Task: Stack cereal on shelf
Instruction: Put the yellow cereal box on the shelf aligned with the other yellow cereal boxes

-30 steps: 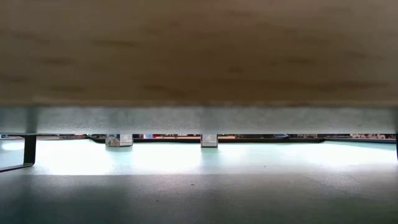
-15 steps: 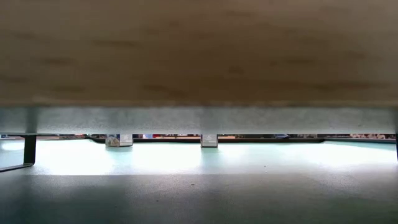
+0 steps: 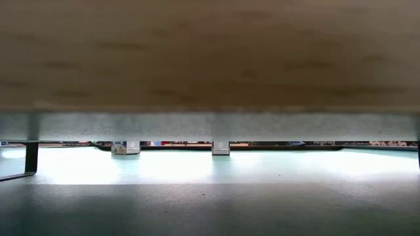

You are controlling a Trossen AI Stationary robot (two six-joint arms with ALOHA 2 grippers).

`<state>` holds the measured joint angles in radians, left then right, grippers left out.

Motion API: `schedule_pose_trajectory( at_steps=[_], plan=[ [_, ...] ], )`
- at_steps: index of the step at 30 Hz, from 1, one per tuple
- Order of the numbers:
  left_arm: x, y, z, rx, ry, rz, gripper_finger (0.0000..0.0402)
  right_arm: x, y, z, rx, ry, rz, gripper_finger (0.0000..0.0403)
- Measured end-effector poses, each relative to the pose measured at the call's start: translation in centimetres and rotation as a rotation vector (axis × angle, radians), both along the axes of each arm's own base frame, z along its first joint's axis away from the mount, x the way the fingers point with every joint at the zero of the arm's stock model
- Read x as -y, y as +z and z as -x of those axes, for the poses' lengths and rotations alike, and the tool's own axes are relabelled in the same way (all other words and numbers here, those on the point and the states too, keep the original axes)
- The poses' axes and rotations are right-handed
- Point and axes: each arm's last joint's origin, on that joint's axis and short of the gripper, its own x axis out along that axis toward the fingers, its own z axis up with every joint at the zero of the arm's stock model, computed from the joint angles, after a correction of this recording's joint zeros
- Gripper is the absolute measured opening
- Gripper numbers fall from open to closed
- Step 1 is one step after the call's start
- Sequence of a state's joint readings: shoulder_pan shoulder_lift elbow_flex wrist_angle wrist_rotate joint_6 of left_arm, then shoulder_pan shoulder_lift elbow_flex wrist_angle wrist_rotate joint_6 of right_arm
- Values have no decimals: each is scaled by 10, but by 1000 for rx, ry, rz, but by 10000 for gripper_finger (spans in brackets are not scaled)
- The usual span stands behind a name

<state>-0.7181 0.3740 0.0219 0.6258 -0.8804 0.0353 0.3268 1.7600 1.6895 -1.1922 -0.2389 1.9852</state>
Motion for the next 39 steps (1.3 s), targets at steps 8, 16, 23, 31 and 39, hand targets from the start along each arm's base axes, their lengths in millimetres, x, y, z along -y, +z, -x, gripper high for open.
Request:
schedule_pose_trajectory(
  at_steps=[8,16,23,31,39],
  plan=[
    [0,0,0,0,0,0,384,-6,-5,15,13,79,-1,327],
    [0,0,0,-1,0,-1,384,-8,-4,19,-5,122,-7,327],
    [0,0,0,-1,0,-1,384,-9,-3,22,-16,126,-8,327],
    [0,0,0,-1,0,-1,384,-12,1,32,-13,121,-6,327],
    [0,0,0,-4,0,-3,384,-14,-6,30,13,118,4,327]
  ],
)
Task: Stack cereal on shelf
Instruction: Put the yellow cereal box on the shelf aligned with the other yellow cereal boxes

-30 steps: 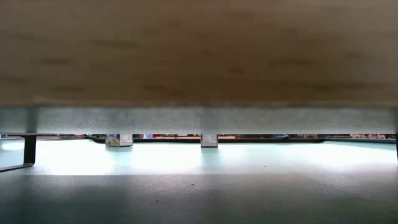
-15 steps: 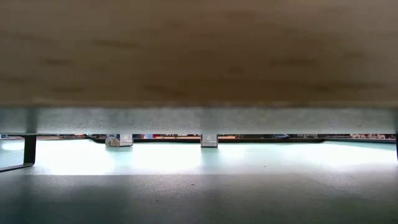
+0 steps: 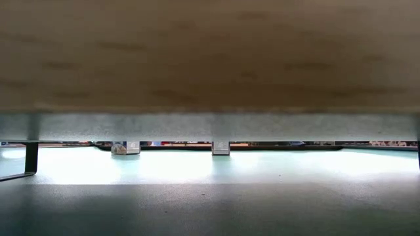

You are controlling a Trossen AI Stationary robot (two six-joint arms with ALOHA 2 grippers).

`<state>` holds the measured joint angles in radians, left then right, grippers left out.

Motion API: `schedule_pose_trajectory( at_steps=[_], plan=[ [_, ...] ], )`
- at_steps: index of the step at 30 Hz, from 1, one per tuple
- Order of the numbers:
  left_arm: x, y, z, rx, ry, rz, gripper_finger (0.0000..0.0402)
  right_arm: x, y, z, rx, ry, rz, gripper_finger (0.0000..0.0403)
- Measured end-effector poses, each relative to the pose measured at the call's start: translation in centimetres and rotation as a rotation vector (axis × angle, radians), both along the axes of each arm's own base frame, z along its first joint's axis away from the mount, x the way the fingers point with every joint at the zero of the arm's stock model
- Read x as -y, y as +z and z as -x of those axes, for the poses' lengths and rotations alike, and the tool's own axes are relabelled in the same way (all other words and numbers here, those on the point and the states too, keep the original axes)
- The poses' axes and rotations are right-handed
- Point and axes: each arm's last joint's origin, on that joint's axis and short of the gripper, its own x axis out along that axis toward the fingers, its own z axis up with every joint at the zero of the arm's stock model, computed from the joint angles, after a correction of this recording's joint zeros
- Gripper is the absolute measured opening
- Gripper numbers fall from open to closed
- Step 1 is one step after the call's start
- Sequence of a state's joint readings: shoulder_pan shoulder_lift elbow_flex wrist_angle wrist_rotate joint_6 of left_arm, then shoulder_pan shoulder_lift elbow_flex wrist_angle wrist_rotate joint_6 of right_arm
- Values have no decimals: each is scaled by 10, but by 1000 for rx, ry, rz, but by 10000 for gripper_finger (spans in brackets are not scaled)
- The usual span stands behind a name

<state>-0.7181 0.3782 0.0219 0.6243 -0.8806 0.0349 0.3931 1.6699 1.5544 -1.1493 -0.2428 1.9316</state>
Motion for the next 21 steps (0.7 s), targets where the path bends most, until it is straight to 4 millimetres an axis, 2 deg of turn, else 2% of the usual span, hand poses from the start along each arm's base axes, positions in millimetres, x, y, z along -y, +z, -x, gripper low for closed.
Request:
schedule_pose_trajectory(
  at_steps=[21],
  plan=[
    [0,0,0,-1,0,-1,384,-7,-3,2,6,17,-4,332]
  ],
)
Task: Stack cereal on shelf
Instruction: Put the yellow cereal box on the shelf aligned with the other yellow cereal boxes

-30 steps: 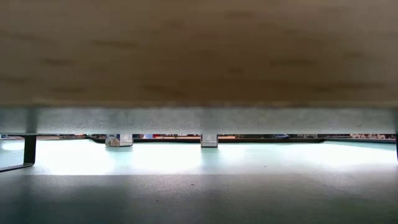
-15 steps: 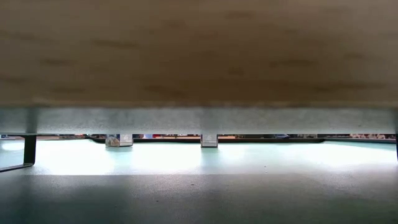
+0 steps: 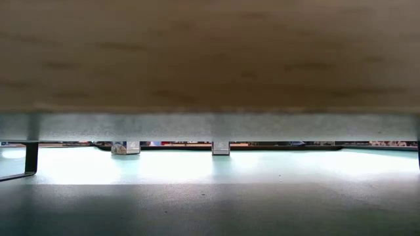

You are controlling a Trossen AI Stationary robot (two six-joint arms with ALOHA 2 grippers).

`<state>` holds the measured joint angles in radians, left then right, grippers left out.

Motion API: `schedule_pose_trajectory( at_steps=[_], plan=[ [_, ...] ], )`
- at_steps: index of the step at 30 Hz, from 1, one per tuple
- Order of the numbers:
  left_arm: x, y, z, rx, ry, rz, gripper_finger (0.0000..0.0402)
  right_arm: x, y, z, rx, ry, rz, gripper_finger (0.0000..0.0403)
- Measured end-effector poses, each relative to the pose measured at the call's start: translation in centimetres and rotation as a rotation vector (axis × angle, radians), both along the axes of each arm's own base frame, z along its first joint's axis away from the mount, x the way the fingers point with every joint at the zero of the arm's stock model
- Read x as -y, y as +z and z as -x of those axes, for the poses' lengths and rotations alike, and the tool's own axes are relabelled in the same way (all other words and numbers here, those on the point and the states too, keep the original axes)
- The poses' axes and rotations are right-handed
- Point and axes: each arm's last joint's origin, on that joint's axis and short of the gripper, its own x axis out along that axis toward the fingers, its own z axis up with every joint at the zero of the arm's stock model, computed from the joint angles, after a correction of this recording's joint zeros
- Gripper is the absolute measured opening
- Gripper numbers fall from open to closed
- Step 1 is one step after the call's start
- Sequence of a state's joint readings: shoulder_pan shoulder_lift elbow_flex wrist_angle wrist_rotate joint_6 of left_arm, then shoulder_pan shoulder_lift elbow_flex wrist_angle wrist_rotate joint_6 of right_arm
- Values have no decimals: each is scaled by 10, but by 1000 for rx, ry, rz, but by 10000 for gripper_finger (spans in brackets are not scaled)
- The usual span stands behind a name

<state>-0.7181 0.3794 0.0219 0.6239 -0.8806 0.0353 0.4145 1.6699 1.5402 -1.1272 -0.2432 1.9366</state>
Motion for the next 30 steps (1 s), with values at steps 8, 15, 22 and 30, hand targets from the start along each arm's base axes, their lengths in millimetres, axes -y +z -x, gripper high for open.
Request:
schedule_pose_trajectory(
  at_steps=[8,15,22,30],
  plan=[
    [0,0,0,0,0,0,384,0,0,0,-4,2,-7,366],
    [0,0,0,0,0,0,384,0,2,1,4,21,-18,371],
    [0,0,0,0,0,0,384,3,9,6,3,11,-19,371],
    [0,0,0,0,0,0,384,4,13,8,22,21,-24,371]
  ],
)
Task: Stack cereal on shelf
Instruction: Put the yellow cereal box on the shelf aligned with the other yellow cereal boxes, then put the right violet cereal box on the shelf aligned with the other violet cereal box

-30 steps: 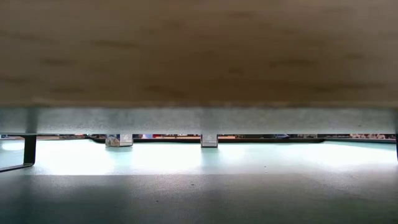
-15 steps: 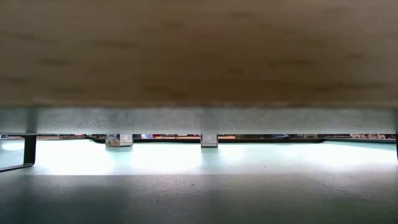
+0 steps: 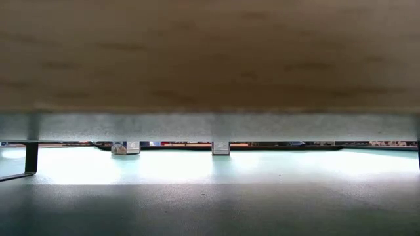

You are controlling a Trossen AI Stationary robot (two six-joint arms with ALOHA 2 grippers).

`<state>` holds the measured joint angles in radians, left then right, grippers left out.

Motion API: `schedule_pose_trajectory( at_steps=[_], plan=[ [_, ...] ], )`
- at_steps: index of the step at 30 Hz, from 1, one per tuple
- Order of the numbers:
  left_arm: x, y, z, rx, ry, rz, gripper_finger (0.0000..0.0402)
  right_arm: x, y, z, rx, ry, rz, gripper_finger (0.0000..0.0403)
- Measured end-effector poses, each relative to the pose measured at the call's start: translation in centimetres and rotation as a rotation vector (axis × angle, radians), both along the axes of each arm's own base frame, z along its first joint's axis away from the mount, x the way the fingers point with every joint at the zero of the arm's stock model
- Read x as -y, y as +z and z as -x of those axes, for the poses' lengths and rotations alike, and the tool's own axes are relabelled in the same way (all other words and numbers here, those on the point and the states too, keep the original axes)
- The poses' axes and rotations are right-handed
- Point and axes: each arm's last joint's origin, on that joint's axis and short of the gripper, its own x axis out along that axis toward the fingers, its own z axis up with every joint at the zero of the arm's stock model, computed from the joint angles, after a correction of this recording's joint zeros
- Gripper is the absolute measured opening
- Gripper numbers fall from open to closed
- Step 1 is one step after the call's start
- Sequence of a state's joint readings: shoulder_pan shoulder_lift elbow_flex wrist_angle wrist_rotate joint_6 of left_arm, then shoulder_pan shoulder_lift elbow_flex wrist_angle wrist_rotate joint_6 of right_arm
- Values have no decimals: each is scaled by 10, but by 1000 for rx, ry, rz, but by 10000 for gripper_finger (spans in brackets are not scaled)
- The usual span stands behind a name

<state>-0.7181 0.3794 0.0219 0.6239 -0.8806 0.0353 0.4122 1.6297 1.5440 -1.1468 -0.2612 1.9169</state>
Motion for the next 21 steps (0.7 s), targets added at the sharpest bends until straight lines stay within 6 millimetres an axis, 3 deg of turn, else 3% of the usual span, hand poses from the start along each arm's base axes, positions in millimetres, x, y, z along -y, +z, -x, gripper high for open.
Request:
schedule_pose_trajectory(
  at_steps=[21],
  plan=[
    [0,0,0,0,0,0,384,12,12,5,80,59,83,371]
  ],
)
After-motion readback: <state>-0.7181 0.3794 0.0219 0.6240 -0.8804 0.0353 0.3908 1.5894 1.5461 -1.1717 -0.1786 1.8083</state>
